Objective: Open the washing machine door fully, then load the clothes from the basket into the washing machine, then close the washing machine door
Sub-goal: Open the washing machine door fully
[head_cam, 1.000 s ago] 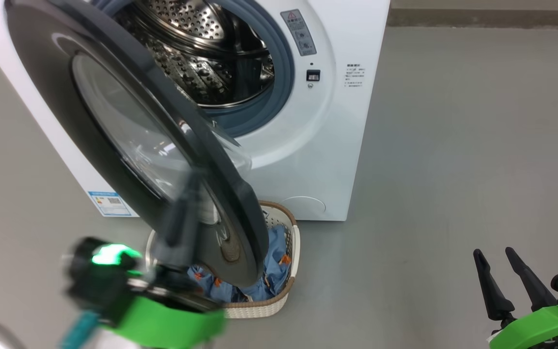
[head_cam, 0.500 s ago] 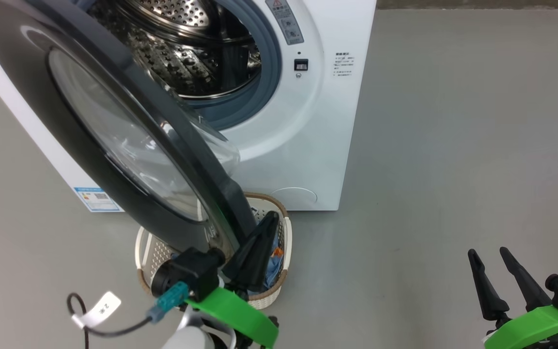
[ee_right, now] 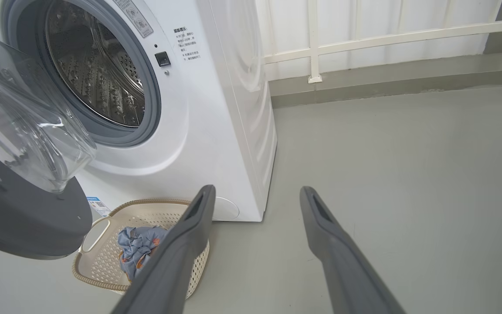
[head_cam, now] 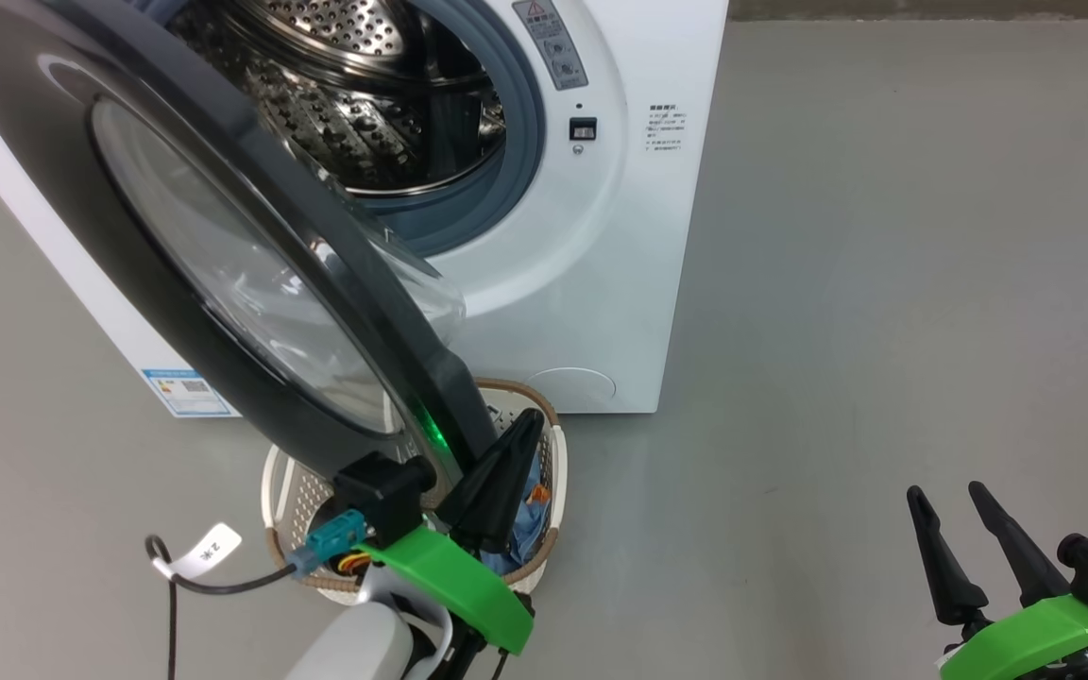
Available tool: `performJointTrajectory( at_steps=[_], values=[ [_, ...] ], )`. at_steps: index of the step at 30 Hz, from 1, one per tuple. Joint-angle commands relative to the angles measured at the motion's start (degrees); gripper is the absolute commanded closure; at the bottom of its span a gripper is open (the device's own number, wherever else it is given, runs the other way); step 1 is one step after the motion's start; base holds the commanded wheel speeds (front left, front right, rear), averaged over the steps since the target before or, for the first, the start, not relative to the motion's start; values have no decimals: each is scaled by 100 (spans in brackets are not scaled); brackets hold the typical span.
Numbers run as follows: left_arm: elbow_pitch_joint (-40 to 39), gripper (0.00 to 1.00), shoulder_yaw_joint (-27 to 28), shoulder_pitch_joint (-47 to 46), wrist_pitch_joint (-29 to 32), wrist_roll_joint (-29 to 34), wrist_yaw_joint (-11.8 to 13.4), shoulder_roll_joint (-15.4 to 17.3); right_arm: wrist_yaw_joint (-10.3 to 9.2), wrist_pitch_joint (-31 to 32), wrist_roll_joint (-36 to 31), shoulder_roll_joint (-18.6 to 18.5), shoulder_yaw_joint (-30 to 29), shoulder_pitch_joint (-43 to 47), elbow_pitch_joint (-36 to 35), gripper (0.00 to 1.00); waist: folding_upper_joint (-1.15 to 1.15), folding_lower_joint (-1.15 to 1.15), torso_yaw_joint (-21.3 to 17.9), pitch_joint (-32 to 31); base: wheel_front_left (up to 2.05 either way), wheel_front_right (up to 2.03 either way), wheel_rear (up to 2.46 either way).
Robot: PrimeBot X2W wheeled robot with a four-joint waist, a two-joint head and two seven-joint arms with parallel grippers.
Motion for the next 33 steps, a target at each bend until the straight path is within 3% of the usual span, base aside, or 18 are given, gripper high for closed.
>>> performJointTrajectory(
  at_steps=[1,33],
  values=[
    [-65,100,226,-267,-58,-30,32,64,17,-69,-51,-104,121,-149,-128,0,0,0,0,-8,0,0,0],
    [132,100,717,265,-60,69,60,63,17,-69,-100,-89,86,-64,-217,0,0,0,349,-75,0,0,0]
  ],
)
